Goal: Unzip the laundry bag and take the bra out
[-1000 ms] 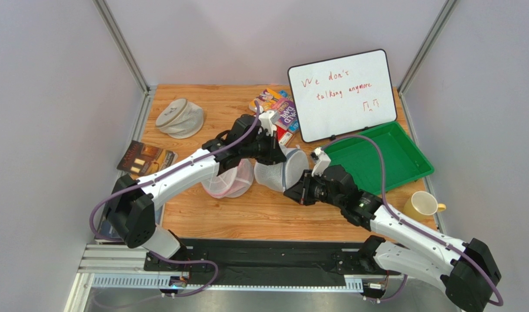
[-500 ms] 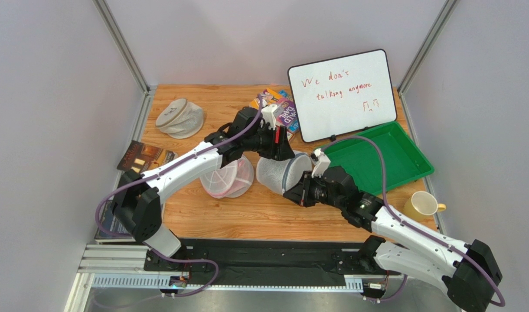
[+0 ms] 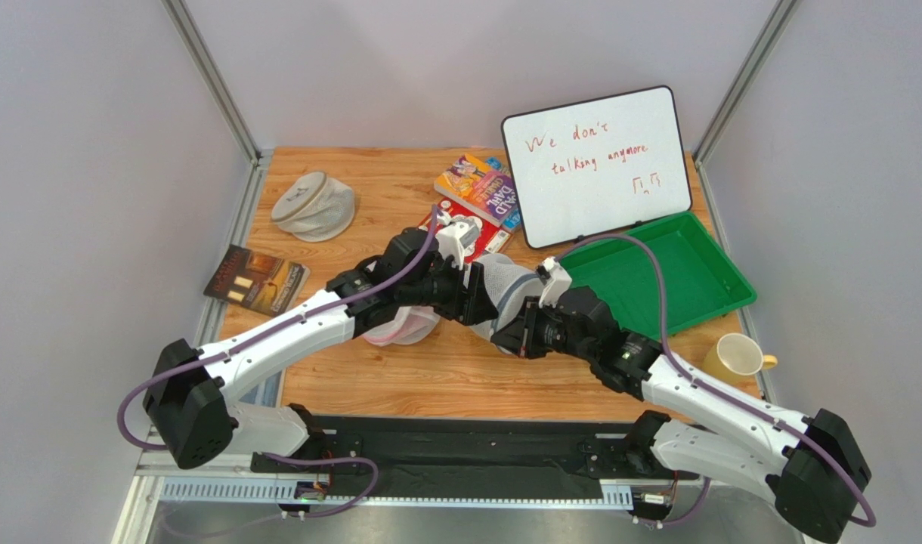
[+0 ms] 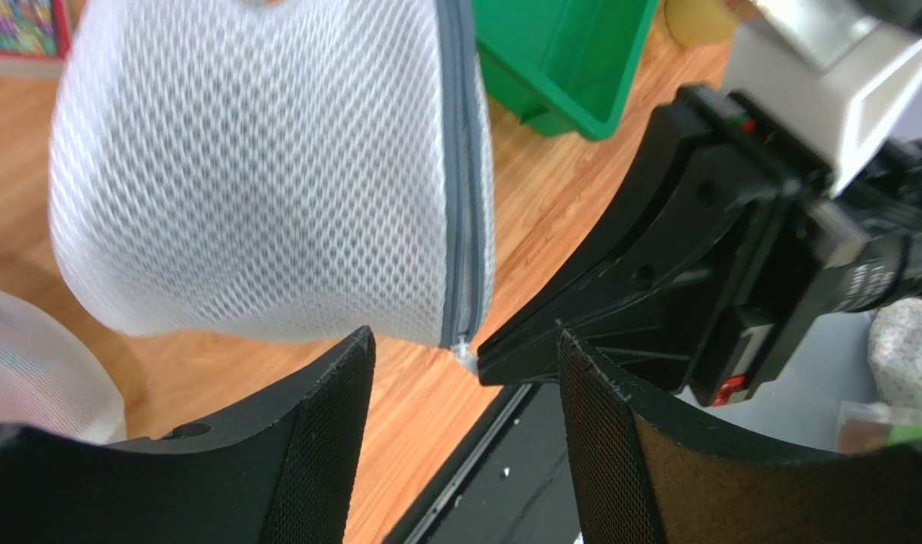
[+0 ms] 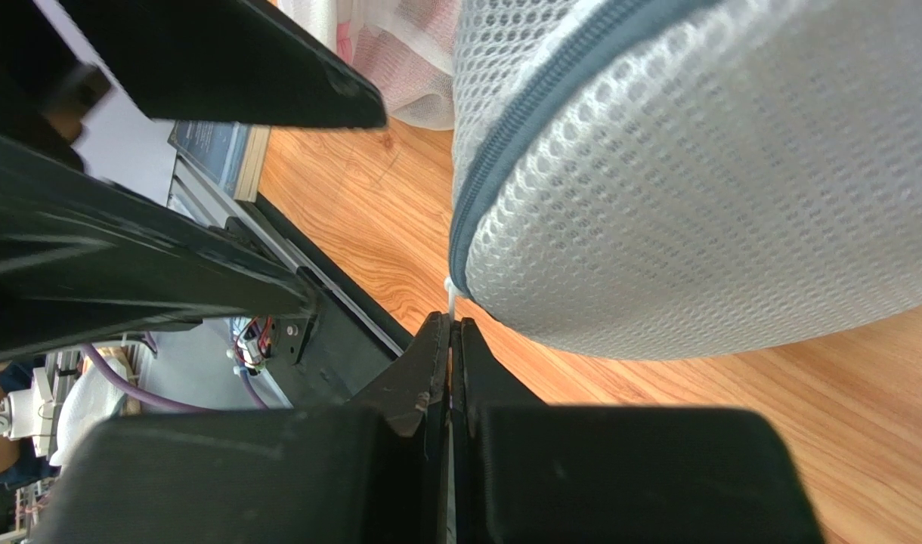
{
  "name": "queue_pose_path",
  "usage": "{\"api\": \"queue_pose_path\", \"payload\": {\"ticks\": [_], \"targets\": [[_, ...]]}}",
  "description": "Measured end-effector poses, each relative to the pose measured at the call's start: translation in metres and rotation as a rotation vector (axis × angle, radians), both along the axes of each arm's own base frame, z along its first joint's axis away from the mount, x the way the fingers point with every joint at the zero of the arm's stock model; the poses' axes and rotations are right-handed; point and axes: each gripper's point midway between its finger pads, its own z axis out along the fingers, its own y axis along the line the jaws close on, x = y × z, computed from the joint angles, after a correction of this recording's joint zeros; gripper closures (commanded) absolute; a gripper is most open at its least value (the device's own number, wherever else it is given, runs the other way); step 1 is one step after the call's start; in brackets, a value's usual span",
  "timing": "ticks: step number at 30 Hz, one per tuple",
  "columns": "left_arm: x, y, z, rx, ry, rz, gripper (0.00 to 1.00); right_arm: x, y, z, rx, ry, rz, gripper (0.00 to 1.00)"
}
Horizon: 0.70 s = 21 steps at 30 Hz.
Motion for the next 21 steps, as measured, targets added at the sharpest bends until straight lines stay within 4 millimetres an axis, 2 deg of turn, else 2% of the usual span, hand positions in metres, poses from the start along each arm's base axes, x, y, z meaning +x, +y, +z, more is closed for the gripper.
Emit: {"api": "queue_pose_path", "payload": {"ticks": [4,12,21], "targets": [[-0.007,0.002,-0.017,0.021,0.039,0.002,0.34,0.000,0.002,0.002,0.007,-0.001,0.002,1.00],[0.002,-0.008,-0.023,0.005,0.043,0.012,0.35,-0.002,0.004,0.003,0.012,-0.002,0.015,1.00],[0.001,-0.016,-0.040,0.018,0.080,-0.011,0.38,-0.002,0.004,0.003,0.012,-0.002,0.016,1.00]]}}
